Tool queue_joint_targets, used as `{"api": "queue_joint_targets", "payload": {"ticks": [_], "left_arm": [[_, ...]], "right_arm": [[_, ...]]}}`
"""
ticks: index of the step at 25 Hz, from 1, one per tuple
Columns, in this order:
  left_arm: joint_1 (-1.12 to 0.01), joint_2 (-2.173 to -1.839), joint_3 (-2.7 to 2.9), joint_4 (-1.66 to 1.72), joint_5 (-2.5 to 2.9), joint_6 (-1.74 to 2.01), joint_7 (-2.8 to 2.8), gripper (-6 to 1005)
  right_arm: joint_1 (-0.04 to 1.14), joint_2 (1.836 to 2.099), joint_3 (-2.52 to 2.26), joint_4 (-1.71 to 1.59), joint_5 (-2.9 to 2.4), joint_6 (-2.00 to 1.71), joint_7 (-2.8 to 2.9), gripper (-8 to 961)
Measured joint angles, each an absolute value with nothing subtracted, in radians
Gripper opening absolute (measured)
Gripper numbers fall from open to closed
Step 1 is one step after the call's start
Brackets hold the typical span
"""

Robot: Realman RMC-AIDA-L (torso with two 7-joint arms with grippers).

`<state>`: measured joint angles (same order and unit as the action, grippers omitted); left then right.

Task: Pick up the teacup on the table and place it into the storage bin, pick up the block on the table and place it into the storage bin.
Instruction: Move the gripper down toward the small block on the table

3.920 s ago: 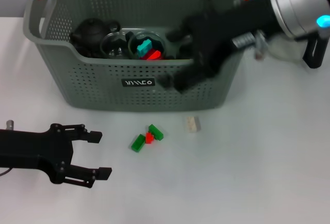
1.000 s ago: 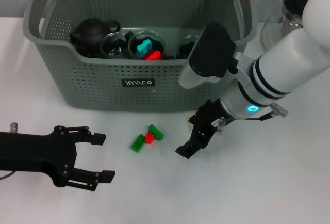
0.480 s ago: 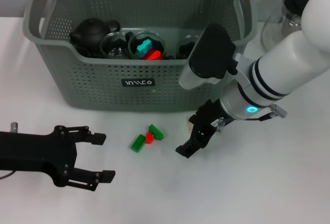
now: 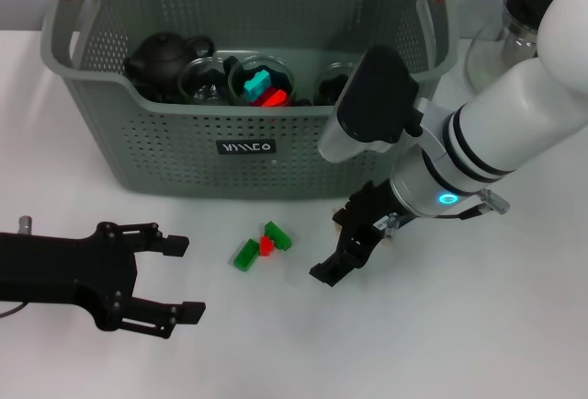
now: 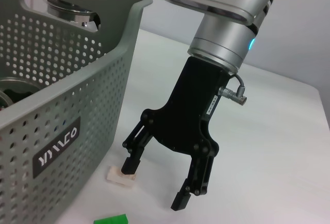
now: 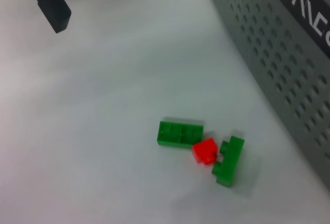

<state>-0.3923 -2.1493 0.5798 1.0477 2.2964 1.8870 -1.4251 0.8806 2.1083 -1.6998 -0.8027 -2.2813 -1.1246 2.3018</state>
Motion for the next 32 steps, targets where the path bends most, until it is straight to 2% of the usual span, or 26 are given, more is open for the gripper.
{"api": "queue_joint_targets", "payload": {"ticks": [32], "left_arm": [[-0.391,-2.149,0.58,1.048,2.296,1.891,-1.432,918]], "right_arm": [[0.879,2.1,-1.686,-0.848,-2.215,-1.232,2.252,947]]}}
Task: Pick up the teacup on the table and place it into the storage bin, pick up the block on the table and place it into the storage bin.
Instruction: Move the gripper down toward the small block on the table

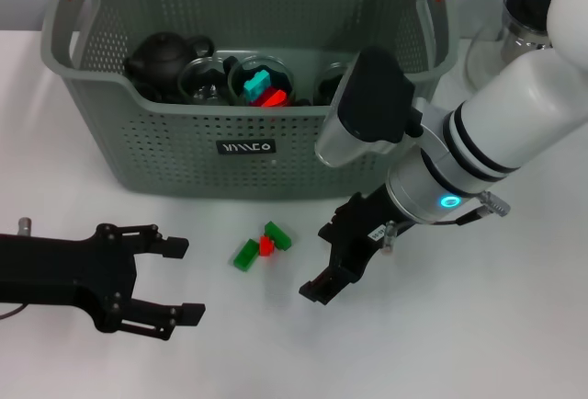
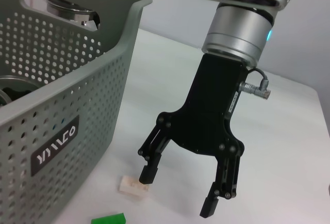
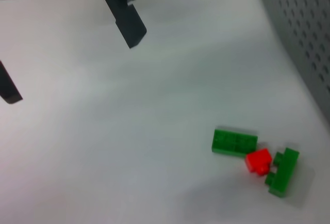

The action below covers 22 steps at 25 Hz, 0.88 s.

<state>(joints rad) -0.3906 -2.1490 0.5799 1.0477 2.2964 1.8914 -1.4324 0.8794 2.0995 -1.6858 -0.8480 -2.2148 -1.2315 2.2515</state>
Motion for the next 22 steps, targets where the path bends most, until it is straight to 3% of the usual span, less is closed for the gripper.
{"api": "queue_joint_targets", "payload": {"ticks": [22], "left_arm": [[-0.396,-2.151,0.58,1.048,2.296,1.894,-1.434,917]], "right_arm": [[0.913,2.102,-1.656,-0.836,-2.354,-1.22,2.204,946]]}}
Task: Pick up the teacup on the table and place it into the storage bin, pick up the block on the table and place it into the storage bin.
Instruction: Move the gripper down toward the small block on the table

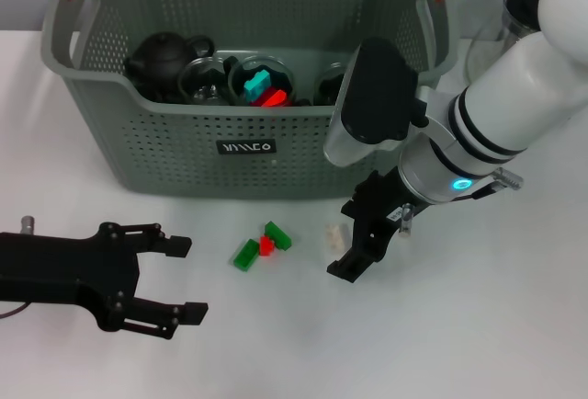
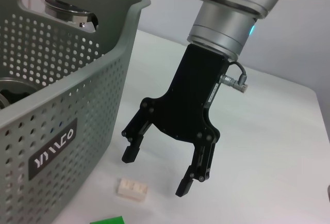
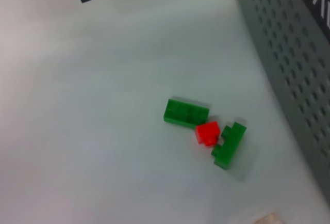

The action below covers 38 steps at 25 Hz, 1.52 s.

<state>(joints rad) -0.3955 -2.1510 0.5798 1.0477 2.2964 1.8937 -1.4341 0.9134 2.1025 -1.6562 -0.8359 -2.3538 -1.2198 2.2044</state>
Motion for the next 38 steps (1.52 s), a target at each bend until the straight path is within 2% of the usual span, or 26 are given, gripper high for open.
{"api": "queue_joint_targets", "payload": {"ticks": [34,38], "left_arm": [[-0.397,-2.152,0.58,1.048,2.295,1.895,-1.447,917],[-0.397,-2.152,0.58,1.048,2.295,1.895,-1.447,917]], "right_arm": [[0.93,2.108,-1.661,-0.681,-2.225,-1.085,2.036,938],[0.932,2.108,-1.661,-0.674,-2.224,-1.084,2.036,820]]}}
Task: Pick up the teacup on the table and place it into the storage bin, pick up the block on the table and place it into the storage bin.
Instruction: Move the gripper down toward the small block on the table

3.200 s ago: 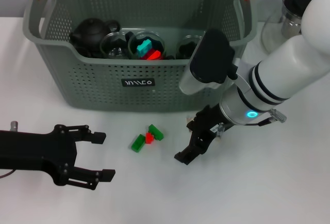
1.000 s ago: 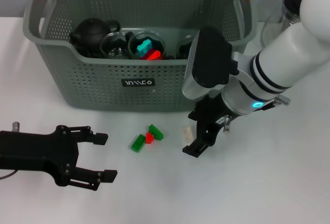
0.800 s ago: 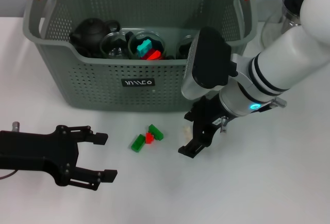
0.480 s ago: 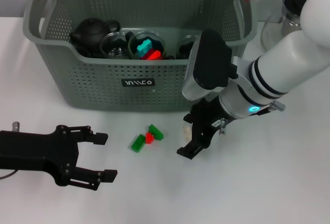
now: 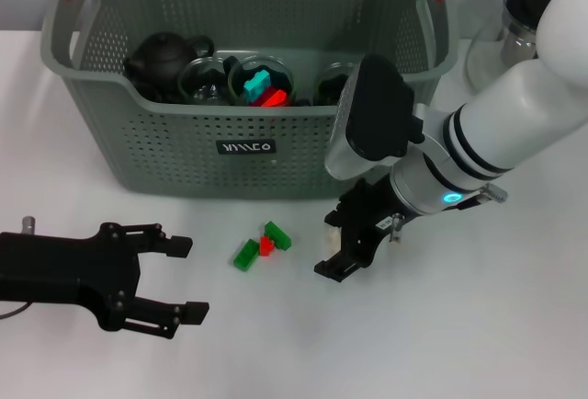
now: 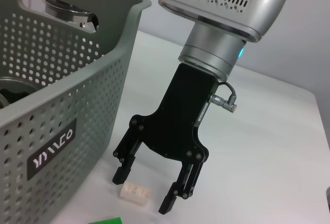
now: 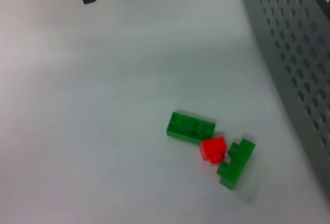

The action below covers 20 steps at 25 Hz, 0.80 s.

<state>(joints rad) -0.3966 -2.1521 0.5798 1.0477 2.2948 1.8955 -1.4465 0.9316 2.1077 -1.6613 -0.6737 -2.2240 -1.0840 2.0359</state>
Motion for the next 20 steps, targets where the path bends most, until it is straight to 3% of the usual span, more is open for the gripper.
{"api": "queue_joint_targets", "payload": {"ticks": [20], "left_arm": [[-0.397,-2.152,0.58,1.048,2.295,1.896,-1.456,917]], "right_arm": [[0.931,2.105,-1.657,-0.663,-2.227,-1.082,2.043,756]]}}
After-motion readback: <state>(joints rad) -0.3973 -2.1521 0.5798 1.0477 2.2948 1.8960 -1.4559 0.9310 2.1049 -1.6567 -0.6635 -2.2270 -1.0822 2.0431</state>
